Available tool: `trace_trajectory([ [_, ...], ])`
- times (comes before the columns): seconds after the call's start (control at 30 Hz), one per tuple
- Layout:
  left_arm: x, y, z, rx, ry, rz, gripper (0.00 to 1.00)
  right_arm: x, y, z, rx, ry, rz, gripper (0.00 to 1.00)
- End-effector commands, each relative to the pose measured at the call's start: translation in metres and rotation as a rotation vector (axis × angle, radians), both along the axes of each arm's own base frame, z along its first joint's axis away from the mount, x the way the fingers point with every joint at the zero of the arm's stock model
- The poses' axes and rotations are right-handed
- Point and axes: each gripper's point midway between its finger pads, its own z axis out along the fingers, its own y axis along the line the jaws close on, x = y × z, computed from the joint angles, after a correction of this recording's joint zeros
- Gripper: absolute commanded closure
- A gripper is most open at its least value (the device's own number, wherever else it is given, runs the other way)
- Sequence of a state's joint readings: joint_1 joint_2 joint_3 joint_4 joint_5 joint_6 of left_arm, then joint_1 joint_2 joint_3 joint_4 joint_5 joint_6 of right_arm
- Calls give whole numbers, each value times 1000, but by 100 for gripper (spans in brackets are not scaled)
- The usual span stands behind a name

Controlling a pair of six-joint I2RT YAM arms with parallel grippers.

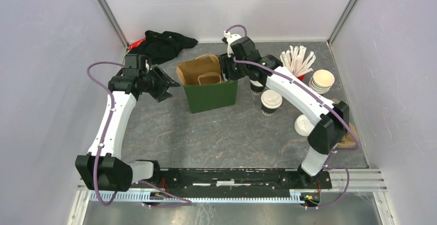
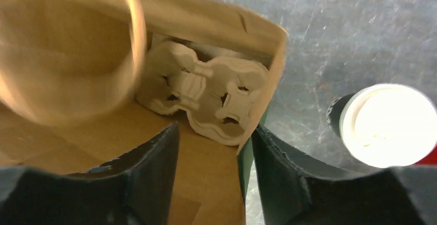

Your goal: Pack the takeout coffee

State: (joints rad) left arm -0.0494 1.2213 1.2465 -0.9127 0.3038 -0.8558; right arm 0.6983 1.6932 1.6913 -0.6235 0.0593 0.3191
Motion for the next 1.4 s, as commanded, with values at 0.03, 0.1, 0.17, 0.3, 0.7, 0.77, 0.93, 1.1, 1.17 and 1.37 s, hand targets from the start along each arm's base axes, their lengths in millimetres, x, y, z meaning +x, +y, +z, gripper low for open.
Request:
trace_trajectory([
  [0.03,25,8,85,74,-295,-38,28,4,-7,45,10,-61,-11,27],
  [0.1,23,8,93,88,-304,-62,21,-2,-15,60,20,-86,-3,19],
  [0.17,17,7,96,92,-318,-75,11,-9,-24,90,38,-140,-3,11],
  [0.3,2,9,98,107,-337,-86,0,-17,-51,146,70,-228,-48,2],
  [0.7,-29,5,88,98,-317,-128,0,-35,-203,-13,-302,9,-269,2],
  [0.77,-33,3,81,82,-307,-138,0,-30,-197,-35,-321,54,-236,2],
  [0.93,-42,-11,69,10,-296,-192,0,-22,-184,-77,-359,166,-160,2],
  [1.1,-47,-16,69,-9,-315,-232,0,-21,-189,-92,-404,192,-132,2],
  [1.17,-47,-17,69,-7,-317,-240,0,-24,-190,-99,-409,214,-120,3],
  [1.37,-45,-19,68,-9,-315,-262,0,-29,-192,-110,-407,252,-105,3],
])
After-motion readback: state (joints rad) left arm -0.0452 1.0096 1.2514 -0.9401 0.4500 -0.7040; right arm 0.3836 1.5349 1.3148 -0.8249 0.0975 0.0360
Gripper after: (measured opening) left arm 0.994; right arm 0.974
